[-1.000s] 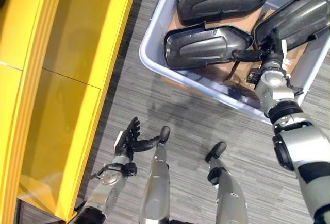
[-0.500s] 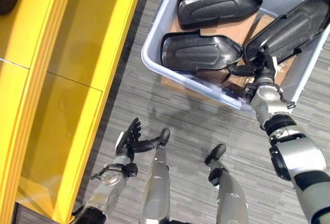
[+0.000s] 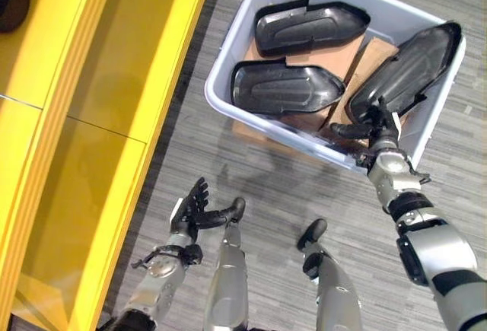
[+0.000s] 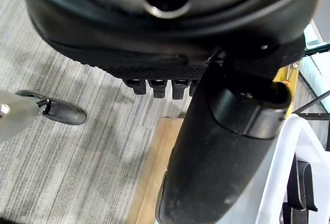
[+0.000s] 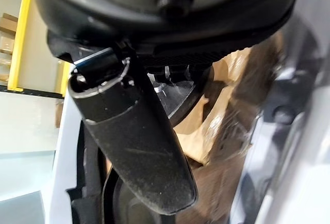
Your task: Move parts from the plastic box to the shelf.
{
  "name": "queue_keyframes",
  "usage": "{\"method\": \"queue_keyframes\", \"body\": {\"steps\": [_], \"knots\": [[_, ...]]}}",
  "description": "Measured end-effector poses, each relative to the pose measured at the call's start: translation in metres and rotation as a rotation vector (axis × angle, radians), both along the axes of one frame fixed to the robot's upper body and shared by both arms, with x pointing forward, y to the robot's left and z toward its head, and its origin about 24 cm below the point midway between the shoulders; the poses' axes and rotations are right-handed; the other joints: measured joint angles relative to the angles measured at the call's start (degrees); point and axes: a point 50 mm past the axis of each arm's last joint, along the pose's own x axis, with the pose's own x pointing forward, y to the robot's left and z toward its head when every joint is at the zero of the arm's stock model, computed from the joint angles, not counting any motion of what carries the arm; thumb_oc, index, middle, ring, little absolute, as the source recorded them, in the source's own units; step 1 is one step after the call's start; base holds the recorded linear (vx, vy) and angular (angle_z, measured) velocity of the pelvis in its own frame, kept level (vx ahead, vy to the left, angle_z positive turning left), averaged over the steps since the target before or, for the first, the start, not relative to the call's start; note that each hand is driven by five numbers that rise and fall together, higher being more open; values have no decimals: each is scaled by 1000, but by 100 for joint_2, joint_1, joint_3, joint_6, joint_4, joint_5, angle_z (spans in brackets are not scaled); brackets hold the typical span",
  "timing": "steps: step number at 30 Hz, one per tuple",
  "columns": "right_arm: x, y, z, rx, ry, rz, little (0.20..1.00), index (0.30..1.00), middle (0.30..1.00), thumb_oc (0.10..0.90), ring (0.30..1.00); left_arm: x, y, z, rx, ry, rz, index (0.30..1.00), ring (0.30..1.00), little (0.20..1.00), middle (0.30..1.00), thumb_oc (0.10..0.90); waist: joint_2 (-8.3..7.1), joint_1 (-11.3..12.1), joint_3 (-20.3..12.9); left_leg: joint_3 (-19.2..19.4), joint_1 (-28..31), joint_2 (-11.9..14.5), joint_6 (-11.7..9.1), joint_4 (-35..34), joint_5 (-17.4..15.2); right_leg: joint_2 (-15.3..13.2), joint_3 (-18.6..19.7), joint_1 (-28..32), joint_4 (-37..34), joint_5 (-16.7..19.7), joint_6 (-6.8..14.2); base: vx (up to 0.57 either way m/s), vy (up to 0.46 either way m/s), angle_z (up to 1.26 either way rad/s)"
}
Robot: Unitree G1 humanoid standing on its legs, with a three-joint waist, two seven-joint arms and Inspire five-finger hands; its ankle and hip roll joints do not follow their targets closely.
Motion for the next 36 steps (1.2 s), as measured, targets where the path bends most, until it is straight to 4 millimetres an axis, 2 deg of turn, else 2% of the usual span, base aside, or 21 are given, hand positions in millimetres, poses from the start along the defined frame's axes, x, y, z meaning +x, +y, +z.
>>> {"method": "queue_keyframes", "body": {"steps": [6,10,26,30,32,36], "knots": [[-14,-18,-22,36,58,-63,1000,1000,1000,900,1000,-8,3,-8,2,43,11,1000,1000,1000,1000,900,-26,3,-165,-1,5,-11,29,-12,-18,-2,-1,22,-43,-13,25,0,0,0],[-21,-31,-29,39,84,-92,1000,1000,1000,900,1000,-11,4,-10,1,55,10,1000,1000,1000,1000,900,-26,-15,-165,16,29,-6,37,-13,-23,2,7,32,-44,1,7,-2,5,-2],[-19,-37,-22,76,96,-122,1000,1000,1000,900,1000,-15,4,-13,-3,66,-1,1000,1000,1000,1000,900,-25,2,-165,57,97,-18,42,-33,-26,37,37,154,-247,87,35,-2,1,0],[-17,-32,-20,-6,108,-93,1000,1000,1000,900,1000,-15,4,-13,-3,67,-1,1000,1000,1000,1000,900,-24,-4,-165,87,97,-3,42,-33,-26,71,55,158,-314,133,27,-8,4,-4],[-15,-29,-18,-148,131,-50,1000,1000,1000,900,1000,-15,3,-13,-3,68,-5,1000,1000,1000,1000,900,-24,-16,-164,134,97,-2,42,-34,-26,83,91,155,-369,163,50,-12,8,-9],[-13,-23,-12,-262,116,-8,1000,1000,1000,900,1000,-15,3,-13,-2,65,-3,1000,1000,1000,1000,900,-28,-72,-159,171,92,2,42,-45,-26,105,111,157,-462,224,46,-4,4,-5]]}}
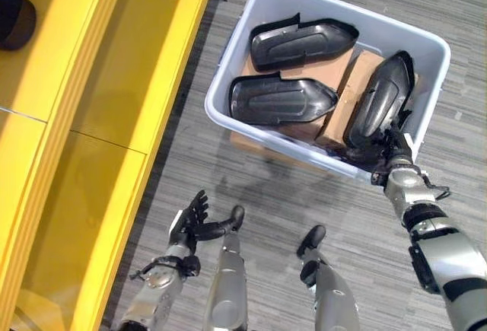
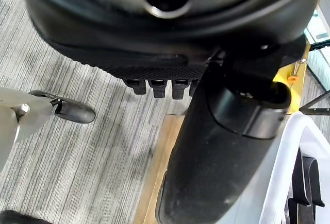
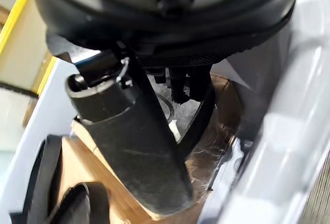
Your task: Move parts from the plastic box to the shelf.
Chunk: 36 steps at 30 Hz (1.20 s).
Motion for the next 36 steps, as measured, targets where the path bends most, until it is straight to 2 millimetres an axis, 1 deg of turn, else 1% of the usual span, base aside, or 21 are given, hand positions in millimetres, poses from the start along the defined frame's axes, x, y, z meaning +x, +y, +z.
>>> {"method": "queue_keyframes", "body": {"steps": [3,5,7,8,9,11,13,15,17,20,24,25,27,29,30,34,36], "knots": [[0,10,6,-27,-50,47,1000,1000,1000,900,1000,0,1,0,2,-1,4,1000,1000,1000,1000,900,-16,-101,10,8,-5,18,0,-18,0,33,10,4,-60,25,-5,0,1,-2],[-2,19,12,-36,-109,92,1000,1000,1000,900,1000,1,3,1,4,-6,17,1000,1000,1000,1000,900,-55,-166,33,24,-5,51,0,-40,0,77,23,4,-126,68,-27,5,9,-7],[-5,30,18,-45,-160,140,1000,1000,1000,900,1000,1,7,3,7,-12,38,1000,1000,1000,1000,900,-108,-258,67,45,-4,83,-2,-58,1,114,31,5,-163,94,-35,3,8,-8],[-9,38,23,-64,-210,177,1000,1000,1000,900,1000,2,11,5,10,-20,64,1000,1000,1000,1000,900,-193,-287,116,86,14,97,-12,-58,7,146,72,5,-188,107,-49,2,3,-14],[-10,38,24,-65,-219,174,1000,1000,1000,900,1000,4,12,6,12,-25,71,1000,1000,1000,1000,900,-245,-337,147,129,31,102,-12,-60,6,157,92,8,-201,112,-51,14,-3,-11],[-16,35,22,-50,-239,155,1000,1000,1000,900,1000,3,12,6,9,-27,73,1000,1000,1000,1000,900,-251,-377,172,136,48,108,-9,-76,4,166,101,40,-253,128,-38,8,1,-2],[-25,38,23,-45,-273,173,1000,1000,1000,900,1000,2,13,5,0,-24,92,1000,1000,1000,1000,900,-264,-401,214,156,107,105,-6,-100,2,173,121,106,-327,158,-30,8,-1,-2],[-30,39,22,-71,-284,181,1000,1000,1000,900,1000,2,13,5,-7,-28,100,1000,1000,1000,1000,900,-267,-434,216,161,127,105,-3,-106,-3,184,121,147,-394,170,-18,0,0,0],[-39,40,23,-98,-313,187,1000,1000,1000,900,1000,2,13,6,-13,-37,107,1000,1000,1000,1000,900,-268,-428,220,165,147,103,5,-113,-8,186,120,180,-427,173,-15,0,0,0],[-41,38,24,-155,-325,187,1000,1000,1000,900,1000,2,13,6,-13,-38,111,1000,1000,1000,1000,900,-272,-453,222,177,153,101,51,-119,-39,194,127,199,-480,168,42,0,0,0],[-45,29,23,-274,-305,181,1000,1000,1000,900,1000,0,14,4,16,-31,103,1000,1000,1000,1000,900,-284,-451,230,175,146,100,54,-136,-41,196,126,197,-505,169,47,0,0,0],[-51,23,24,-371,-294,191,1000,1000,1000,900,1000,-1,15,4,22,-31,103,1000,1000,1000,1000,900,-287,-438,244,176,142,97,53,-156,-40,195,126,189,-511,167,50,0,0,0],[-52,18,30,-491,-289,204,1000,1000,1000,900,1000,-2,17,5,24,-34,110,1000,1000,1000,1000,900,-309,-466,294,179,145,93,36,-158,-29,193,129,189,-518,182,39,0,0,0],[-53,13,36,-563,-287,203,1000,1000,1000,900,1000,-1,17,7,23,-47,109,1000,1000,1000,1000,900,-313,-464,350,173,144,91,22,-162,-20,192,125,191,-522,199,15,0,0,0],[-52,12,37,-579,-285,202,1000,1000,1000,900,1000,-1,17,7,26,-49,109,1000,1000,1000,1000,900,-319,-462,355,177,144,94,22,-165,-21,195,126,187,-524,198,16,0,0,0],[-49,16,42,-772,-266,239,1000,1000,1000,900,1000,0,16,10,51,-71,96,1000,1000,1000,1000,900,-323,-475,358,181,147,93,25,-184,-22,193,129,177,-526,202,21,0,0,0],[-48,19,44,-805,-270,246,1000,1000,1000,900,1000,1,15,12,51,-79,92,1000,1000,1000,1000,900,-323,-455,358,183,150,93,24,-185,-23,193,129,179,-528,201,23,0,0,0]]}}
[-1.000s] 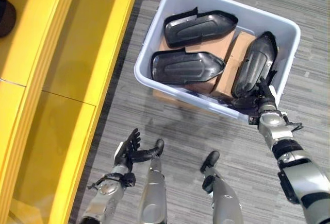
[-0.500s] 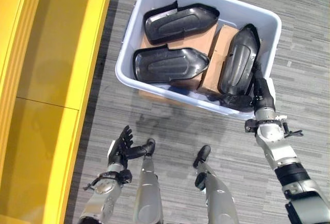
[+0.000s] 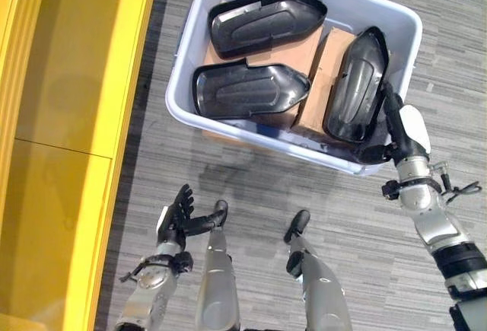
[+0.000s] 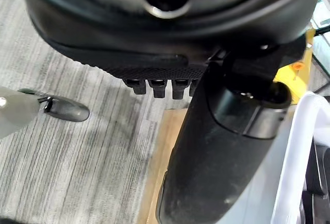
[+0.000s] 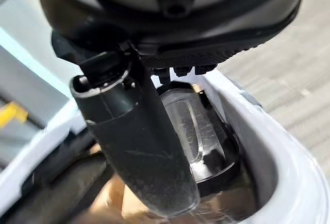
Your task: Move parts from the plastic box to the shelf.
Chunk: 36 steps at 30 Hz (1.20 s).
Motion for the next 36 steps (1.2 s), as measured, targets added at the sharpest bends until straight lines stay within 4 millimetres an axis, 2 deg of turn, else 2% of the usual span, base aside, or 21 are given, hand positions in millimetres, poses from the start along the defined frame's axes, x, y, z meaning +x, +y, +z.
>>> {"method": "queue_keyframes", "body": {"steps": [6,14,18,22,31,36], "knots": [[6,8,6,-41,-11,16,1000,1000,1000,900,1000,0,0,1,3,-5,13,1000,1000,1000,1000,900,0,40,0,-1,1,-4,-1,-1,0,-4,1,1,2,1,0,0,0,0],[15,3,5,-57,14,-33,1000,1000,1000,900,1000,0,0,1,4,-5,17,1000,1000,1000,1000,900,7,55,4,-1,0,-10,-1,-1,1,-12,2,-2,4,-2,5,0,0,0],[18,4,7,-45,-7,-49,1000,1000,1000,900,1000,1,0,2,4,-9,16,1000,1000,1000,1000,900,90,50,68,-2,-7,-10,-2,-1,1,-13,3,-13,8,-1,4,0,0,0],[23,5,0,-31,22,-74,1000,1000,1000,900,1000,3,-1,3,3,-14,13,1000,1000,1000,1000,900,146,54,99,2,-18,-15,-2,-1,1,-19,0,-20,9,-2,5,0,0,0],[31,22,-4,32,7,-66,1000,1000,1000,900,1000,5,-3,4,6,-25,17,1000,1000,1000,1000,900,203,52,127,109,-79,-39,-7,-1,5,-60,60,-167,82,-2,5,1,8,-4],[34,28,2,32,-12,-56,1000,1000,1000,900,1000,7,-4,6,4,-35,18,1000,1000,1000,1000,900,271,60,161,123,-79,-48,-8,-1,6,-72,81,-193,105,-1,6,3,0,-1]]}}
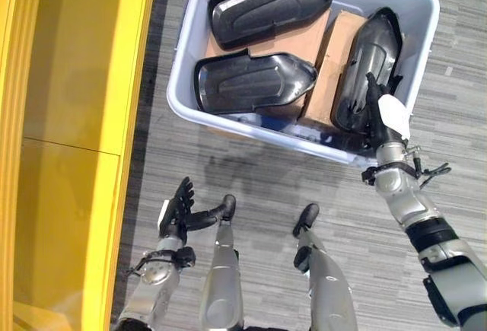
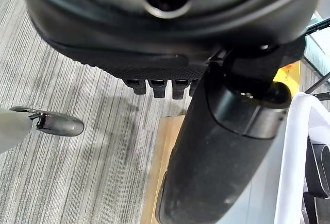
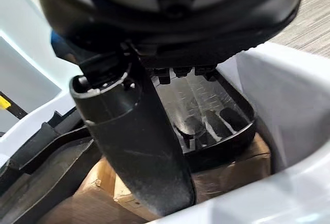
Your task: Move parts from the plastic box to the shelf.
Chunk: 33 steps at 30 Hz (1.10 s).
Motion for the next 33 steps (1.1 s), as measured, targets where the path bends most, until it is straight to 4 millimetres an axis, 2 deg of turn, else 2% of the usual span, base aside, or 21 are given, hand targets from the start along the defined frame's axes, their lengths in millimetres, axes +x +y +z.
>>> {"method": "queue_keyframes", "body": {"steps": [9,17,20,28,29,30,33], "knots": [[2,12,-1,47,-23,8,1000,1000,1000,900,1000,0,-1,-1,0,3,-3,1000,1000,1000,1000,900,8,7,3,-2,-1,-46,2,1,2,-51,4,-17,32,-4,6,0,0,0],[14,8,-1,89,-13,-56,1000,1000,1000,900,1000,1,-3,0,3,0,8,1000,1000,1000,1000,900,145,51,46,4,-89,-65,0,9,5,-84,20,-136,90,-15,20,0,0,0],[18,-2,-7,73,18,-115,1000,1000,1000,900,1000,2,-8,-1,0,-1,-15,1000,1000,1000,1000,900,229,105,55,-1,-91,-78,-3,10,8,-101,20,-143,103,-16,20,0,0,0],[26,-11,-15,100,75,-213,1000,1000,1000,900,1000,9,-20,0,6,-13,-67,1000,1000,1000,1000,900,280,170,50,-9,-90,-157,5,70,15,-193,32,-148,205,-42,53,0,3,3],[26,-14,-16,102,77,-234,585,585,585,604,585,11,-24,0,8,-10,-87,1000,1000,1000,1000,900,350,172,55,-17,-90,-183,17,77,23,-230,31,-152,245,-50,62,-2,18,6],[27,-14,-15,102,73,-241,300,300,300,400,300,11,-25,-1,7,-9,-91,1000,1000,1000,1000,900,384,173,49,-17,-90,-195,24,77,29,-243,32,-157,256,-50,62,0,15,5],[26,-14,-15,68,58,-248,300,300,300,400,300,11,-26,-1,7,-8,-92,1000,1000,1000,1000,900,462,167,34,-9,-90,-207,41,82,41,-260,63,-188,304,-49,60,1,5,-1]]}}
